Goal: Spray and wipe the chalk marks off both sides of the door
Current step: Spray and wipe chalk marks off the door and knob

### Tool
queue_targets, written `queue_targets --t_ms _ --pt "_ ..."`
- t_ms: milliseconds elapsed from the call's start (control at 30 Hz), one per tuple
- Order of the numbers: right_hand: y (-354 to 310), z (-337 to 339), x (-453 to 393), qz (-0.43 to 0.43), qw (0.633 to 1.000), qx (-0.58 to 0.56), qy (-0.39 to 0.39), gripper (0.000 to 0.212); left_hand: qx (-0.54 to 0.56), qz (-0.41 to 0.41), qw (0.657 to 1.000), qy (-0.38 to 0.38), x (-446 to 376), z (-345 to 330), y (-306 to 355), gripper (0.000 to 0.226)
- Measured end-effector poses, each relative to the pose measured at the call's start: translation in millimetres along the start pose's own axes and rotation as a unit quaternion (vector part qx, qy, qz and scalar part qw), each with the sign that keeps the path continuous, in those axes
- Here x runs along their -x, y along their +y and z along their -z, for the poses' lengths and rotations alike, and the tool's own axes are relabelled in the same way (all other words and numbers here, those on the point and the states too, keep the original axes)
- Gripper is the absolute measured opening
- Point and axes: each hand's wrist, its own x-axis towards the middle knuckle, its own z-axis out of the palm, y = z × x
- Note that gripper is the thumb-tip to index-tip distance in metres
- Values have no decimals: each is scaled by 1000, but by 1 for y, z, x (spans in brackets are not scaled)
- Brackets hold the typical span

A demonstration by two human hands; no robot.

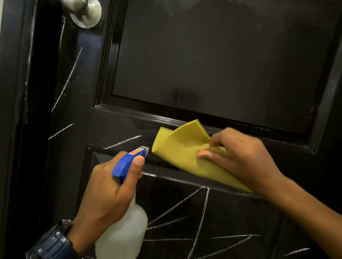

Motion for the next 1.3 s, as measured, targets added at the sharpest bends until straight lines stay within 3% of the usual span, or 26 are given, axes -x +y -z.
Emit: queue_targets --t_ms 133,233,433,567,667,800,933,1000,1067,1200,1300 --pt "32 -16 -11 58 978 192 -48 40 5 13 1000 0 -2 -2 -2 71" --pt "44 -42 5 42 951 295 -77 39 13 20 1000 -3 -2 -6 -1 72" --pt "20 -67 14 -30 979 189 -72 61 27 17 999 -5 -2 -10 3 72" --pt "10 -65 7 -130 972 197 -21 69 24 20 1000 0 -3 -8 4 73" --pt "10 -61 6 -143 976 164 -18 63 25 14 1000 3 -3 -6 5 73" --pt "9 -49 -1 -174 984 -6 -32 63 29 14 999 7 -3 -4 6 69" --pt "3 -19 -12 -113 989 -81 -44 21 21 11 1000 14 -6 -1 5 58" --pt "-4 5 -20 -116 986 -113 -52 30 18 4 1000 17 -7 2 3 55" --pt "-7 27 -30 -120 985 -102 -73 36 8 -2 1000 19 -8 5 1 50" --pt "12 55 -53 -155 976 -20 -155 29 16 5 1000 23 -8 5 0 53" --pt "24 48 -61 -52 991 36 -116 33 16 11 1000 19 -8 4 0 50"
